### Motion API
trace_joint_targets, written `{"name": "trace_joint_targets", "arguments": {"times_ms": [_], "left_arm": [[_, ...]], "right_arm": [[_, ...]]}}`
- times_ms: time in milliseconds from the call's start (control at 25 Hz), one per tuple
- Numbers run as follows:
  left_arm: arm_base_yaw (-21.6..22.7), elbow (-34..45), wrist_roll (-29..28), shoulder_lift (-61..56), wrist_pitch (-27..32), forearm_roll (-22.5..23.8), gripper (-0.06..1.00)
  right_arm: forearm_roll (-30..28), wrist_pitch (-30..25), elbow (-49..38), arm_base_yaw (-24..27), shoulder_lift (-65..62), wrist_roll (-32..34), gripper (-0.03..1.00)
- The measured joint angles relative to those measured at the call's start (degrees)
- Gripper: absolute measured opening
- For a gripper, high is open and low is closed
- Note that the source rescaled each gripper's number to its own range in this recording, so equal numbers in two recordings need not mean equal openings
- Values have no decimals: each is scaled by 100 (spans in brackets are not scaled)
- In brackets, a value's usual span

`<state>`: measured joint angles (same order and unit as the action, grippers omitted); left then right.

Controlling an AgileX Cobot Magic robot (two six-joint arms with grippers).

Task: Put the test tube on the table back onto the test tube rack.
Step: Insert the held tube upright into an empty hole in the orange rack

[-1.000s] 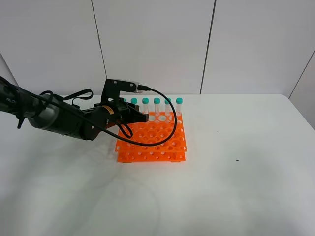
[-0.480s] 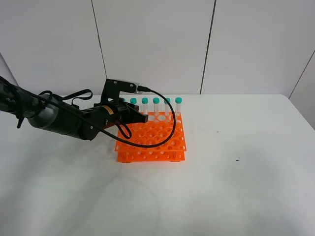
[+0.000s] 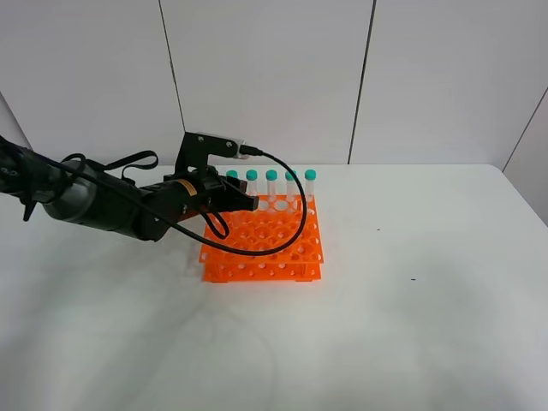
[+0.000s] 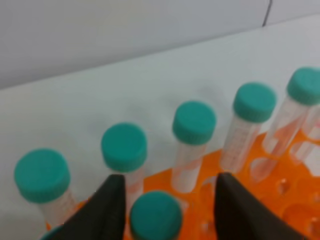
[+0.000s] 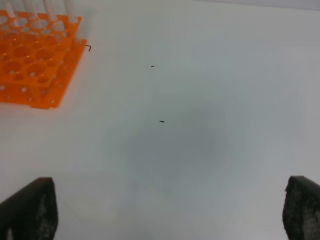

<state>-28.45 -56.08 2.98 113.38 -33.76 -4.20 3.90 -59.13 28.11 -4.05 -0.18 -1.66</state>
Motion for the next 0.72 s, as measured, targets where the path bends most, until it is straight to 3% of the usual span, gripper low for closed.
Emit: {"name": "trace_joint_targets", "arguments": {"times_ms": [160,520,640,720], "left_arm": [[-6,0,-41,-164,208,31,62],[-112,0,-36,-1541,954,36,72],[-104,-35,121,-1994,1594,36,91],[-45,-148,139,-2167,2493,36,97]], "right_arm": [[0,0,0,0,0,0,100],[0,0,0,0,0,0,100],[0,0,0,0,0,0,100],[0,0,0,0,0,0,100]]}}
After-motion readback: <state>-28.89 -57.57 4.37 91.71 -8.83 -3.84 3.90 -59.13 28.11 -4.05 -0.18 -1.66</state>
